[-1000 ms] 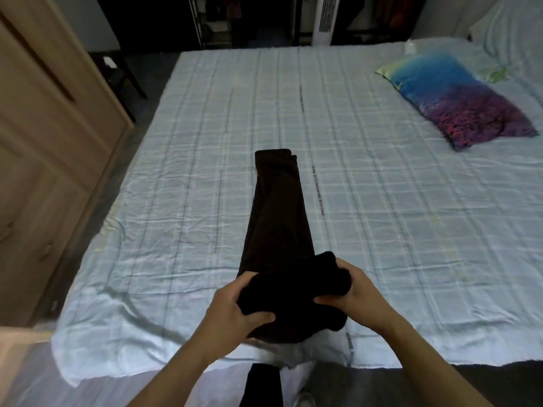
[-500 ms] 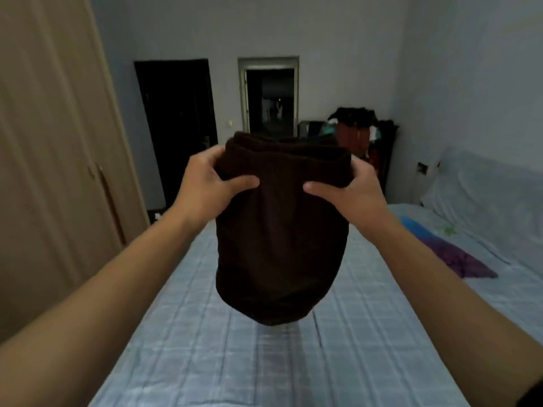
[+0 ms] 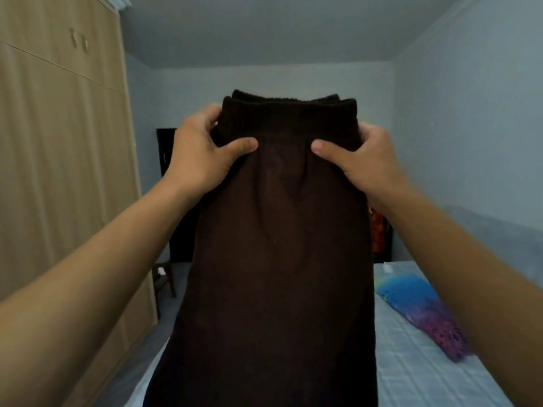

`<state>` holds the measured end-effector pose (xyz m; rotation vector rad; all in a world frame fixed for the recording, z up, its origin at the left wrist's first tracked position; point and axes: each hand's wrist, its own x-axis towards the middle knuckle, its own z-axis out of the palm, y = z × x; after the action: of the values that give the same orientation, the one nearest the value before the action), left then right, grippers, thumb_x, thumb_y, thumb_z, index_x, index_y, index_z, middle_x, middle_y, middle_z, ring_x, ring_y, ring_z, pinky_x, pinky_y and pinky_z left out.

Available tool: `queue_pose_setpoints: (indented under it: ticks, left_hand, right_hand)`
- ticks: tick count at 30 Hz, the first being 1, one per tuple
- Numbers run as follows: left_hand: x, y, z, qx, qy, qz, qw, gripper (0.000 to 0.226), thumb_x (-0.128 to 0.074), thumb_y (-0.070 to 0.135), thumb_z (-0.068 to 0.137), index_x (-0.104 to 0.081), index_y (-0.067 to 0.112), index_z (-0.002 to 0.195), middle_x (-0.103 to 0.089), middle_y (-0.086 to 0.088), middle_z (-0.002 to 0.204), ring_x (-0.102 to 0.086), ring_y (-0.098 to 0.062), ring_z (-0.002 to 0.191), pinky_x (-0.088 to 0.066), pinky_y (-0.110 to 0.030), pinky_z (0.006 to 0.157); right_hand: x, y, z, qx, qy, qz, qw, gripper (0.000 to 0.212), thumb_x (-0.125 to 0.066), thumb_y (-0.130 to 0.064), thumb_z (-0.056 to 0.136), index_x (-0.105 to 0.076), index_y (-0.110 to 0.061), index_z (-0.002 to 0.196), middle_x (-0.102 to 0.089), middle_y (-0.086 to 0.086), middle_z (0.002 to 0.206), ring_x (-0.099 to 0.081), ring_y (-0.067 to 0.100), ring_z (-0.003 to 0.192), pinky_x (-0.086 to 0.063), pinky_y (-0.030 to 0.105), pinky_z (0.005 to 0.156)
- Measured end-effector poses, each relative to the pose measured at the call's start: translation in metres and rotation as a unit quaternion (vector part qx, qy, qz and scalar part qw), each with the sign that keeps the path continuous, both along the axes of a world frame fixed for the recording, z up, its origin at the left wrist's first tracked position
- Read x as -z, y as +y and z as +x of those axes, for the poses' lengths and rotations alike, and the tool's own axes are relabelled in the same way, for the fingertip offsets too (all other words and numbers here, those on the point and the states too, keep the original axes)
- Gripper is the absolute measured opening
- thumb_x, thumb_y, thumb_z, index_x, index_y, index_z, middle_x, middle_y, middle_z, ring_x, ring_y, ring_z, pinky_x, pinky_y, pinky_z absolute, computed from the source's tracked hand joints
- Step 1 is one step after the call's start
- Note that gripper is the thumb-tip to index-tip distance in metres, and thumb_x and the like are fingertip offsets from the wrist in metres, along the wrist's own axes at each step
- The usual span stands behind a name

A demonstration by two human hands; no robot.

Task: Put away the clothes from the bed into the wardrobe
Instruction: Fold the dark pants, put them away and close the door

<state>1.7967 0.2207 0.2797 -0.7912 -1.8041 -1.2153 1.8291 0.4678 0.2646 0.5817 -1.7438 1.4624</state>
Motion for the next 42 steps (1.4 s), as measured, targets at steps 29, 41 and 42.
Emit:
queue_pose_setpoints:
  ticks: [29, 41, 42]
  left_hand:
    - [0.075, 0.007, -0.040, 0.254, -0.481, 0.050, 0.837, 0.042, -0.086, 0.012, 0.058, -0.078, 0.003, 0.098, -0.075, -0.020, 0.104, -0.075, -0.027, 0.089, -0.062, -0.034, 0.072]
    - [0.026, 0.019, -0.221, 0.113, -0.119, -0.020, 0.986, 0.029, -0.072, 0.007, 0.089, -0.059, 0.008, 0.114, -0.068, -0.002, 0.103, -0.068, -0.005, 0.093, -0.057, -0.023, 0.083]
    - [0.023, 0.017, -0.228, 0.121, -0.091, -0.015, 0.988, 0.027, -0.073, 0.007, 0.089, -0.059, 0.009, 0.112, -0.066, 0.000, 0.101, -0.067, -0.007, 0.095, -0.057, -0.027, 0.085]
  right_hand:
    - [0.094, 0.041, -0.036, -0.129, -0.333, -0.046, 0.933, 0.049, -0.082, -0.021, 0.065, -0.070, -0.004, 0.110, -0.075, 0.012, 0.107, -0.073, 0.026, 0.099, -0.057, 0.040, 0.087]
    - [0.025, 0.028, -0.219, 0.016, -0.140, -0.036, 0.989, 0.037, -0.079, -0.003, 0.078, -0.067, -0.016, 0.111, -0.073, 0.001, 0.108, -0.071, 0.018, 0.101, -0.059, 0.036, 0.087]
    - [0.022, 0.027, -0.224, 0.010, -0.115, -0.042, 0.992, 0.036, -0.080, -0.002, 0.078, -0.067, -0.015, 0.109, -0.073, 0.002, 0.107, -0.071, 0.018, 0.099, -0.059, 0.036, 0.085]
